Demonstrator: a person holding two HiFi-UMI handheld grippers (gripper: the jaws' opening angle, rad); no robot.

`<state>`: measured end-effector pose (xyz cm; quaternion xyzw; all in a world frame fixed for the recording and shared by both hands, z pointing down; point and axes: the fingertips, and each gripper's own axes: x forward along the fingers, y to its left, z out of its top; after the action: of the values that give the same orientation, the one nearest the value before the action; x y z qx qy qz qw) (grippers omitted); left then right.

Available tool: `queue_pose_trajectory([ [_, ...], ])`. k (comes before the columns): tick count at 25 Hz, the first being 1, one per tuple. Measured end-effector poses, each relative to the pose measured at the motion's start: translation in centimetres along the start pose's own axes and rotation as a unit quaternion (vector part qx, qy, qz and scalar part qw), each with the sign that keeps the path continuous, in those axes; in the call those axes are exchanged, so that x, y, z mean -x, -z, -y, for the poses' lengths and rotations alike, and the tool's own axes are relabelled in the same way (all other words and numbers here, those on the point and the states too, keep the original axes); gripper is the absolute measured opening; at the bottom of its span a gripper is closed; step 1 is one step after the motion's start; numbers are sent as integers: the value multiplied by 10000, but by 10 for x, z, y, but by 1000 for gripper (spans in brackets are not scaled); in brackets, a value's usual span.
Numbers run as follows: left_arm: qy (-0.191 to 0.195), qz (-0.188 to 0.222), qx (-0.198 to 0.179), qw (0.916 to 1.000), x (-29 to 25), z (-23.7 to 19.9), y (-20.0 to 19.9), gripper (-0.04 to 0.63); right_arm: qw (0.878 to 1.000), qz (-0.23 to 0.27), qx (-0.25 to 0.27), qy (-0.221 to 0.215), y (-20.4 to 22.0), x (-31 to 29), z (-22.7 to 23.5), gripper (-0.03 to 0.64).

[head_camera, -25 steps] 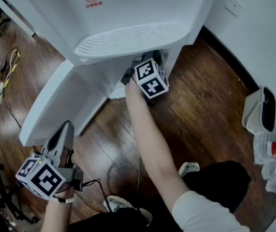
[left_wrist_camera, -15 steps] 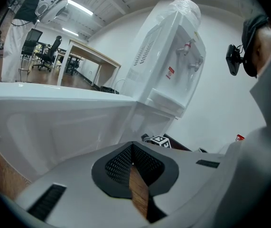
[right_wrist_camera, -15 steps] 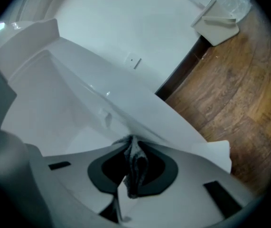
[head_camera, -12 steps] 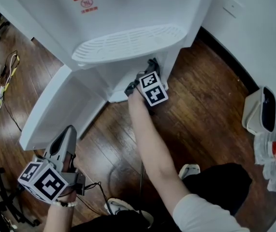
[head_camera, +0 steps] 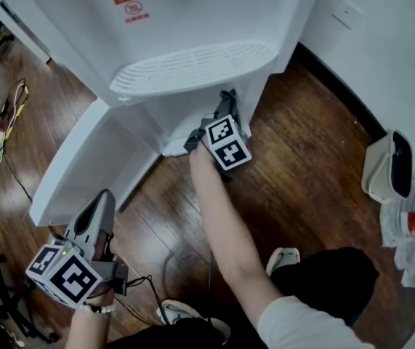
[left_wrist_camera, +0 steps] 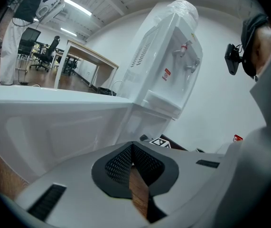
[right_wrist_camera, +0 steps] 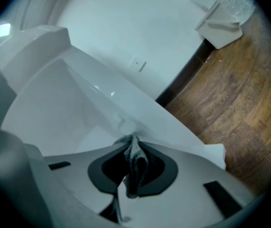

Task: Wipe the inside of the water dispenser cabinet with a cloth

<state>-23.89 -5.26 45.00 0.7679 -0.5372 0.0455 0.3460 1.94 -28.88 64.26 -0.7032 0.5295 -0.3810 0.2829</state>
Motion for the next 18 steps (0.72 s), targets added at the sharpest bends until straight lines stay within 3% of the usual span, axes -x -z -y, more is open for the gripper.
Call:
queue_pose_trajectory([
  [5,-1,45,33,10000,4,-1,-1,-13,9947,426,18,-931,-44,28,-65,37],
  [11,51,25,-14,10000,3,4,-2,-14,9773,968,-214,-1874,-98,66,-122,35],
  [14,61,32,-22,10000,1,6,-2,-14,9747,1022,-347,-1955,-105,72,-122,37],
  [18,6,37,-16,10000,3,4,-2,-14,9835,799,-340,-1590,-84,61,-90,37],
])
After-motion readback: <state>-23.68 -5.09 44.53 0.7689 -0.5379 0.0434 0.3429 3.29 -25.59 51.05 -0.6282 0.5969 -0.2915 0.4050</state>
